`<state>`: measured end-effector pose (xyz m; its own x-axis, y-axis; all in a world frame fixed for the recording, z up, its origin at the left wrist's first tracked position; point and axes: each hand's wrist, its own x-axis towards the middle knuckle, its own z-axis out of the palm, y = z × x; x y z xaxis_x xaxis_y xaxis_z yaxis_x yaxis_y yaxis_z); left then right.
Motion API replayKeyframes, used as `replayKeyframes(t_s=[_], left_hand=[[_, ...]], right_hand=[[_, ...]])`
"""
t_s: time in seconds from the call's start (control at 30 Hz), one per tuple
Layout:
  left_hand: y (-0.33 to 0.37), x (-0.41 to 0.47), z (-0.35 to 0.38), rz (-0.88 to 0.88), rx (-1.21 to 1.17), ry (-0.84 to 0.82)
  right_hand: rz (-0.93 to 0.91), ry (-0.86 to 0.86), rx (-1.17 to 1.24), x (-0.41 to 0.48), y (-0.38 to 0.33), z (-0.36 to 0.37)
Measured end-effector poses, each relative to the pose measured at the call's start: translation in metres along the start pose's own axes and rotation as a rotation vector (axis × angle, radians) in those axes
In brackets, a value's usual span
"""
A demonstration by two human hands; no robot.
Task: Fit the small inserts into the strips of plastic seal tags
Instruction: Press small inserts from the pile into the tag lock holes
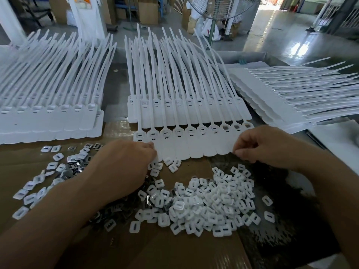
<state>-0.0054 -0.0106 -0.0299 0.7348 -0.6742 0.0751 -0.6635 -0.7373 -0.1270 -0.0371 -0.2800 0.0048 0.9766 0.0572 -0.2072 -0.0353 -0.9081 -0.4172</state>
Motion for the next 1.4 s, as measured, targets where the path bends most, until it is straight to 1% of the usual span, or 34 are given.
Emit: replayKeyframes(t_s=[0.07, 0.2, 0.3, 0.43, 0.5, 0.53, 0.67, 0.73, 0.9, 1.0, 1.17, 1.4], left_hand=[[0.000, -0.001, 0.000, 0.007, 0.000, -0.005], [-0.001, -0.001, -0.001, 0.010, -0.012, -0.005], [-0.001, 0.000, -0.001, 0.009, -0.009, -0.009], [-0.003, 0.001, -0.002, -0.001, -0.021, -0.002], [-0.003, 0.000, -0.001, -0.007, -0.026, 0.001], [-0.003, 0.000, -0.002, -0.013, -0.030, 0.005], [-0.003, 0.001, -0.002, -0.020, -0.030, 0.011], [-0.003, 0.002, -0.002, -0.018, -0.028, 0.010], [-0.003, 0.001, -0.001, -0.017, -0.024, 0.009], [-0.003, 0.002, -0.001, -0.013, -0.018, 0.012], [-0.004, 0.002, -0.001, -0.005, -0.009, 0.008], [-0.004, 0.002, 0.002, -0.006, -0.009, 0.023]], right_hand=[[0.023, 0.013, -0.048, -0.007, 0.006, 0.001], [0.066, 0.021, -0.020, -0.010, 0.010, 0.008], [0.065, 0.076, -0.032, -0.007, 0.009, 0.015], [0.057, 0.050, -0.050, -0.008, 0.008, 0.015], [0.043, 0.075, -0.035, -0.008, 0.007, 0.014], [0.037, 0.099, 0.009, -0.007, 0.005, 0.013], [0.050, 0.192, 0.329, -0.005, 0.000, 0.006], [0.048, 0.237, 0.379, -0.002, -0.001, 0.003], [0.042, 0.335, 0.312, 0.005, 0.000, 0.000], [0.047, 0.368, 0.332, 0.012, 0.000, -0.001], [0.040, 0.394, 0.368, 0.021, -0.003, -0.002], [0.024, 0.391, 0.341, 0.027, -0.004, 0.002]])
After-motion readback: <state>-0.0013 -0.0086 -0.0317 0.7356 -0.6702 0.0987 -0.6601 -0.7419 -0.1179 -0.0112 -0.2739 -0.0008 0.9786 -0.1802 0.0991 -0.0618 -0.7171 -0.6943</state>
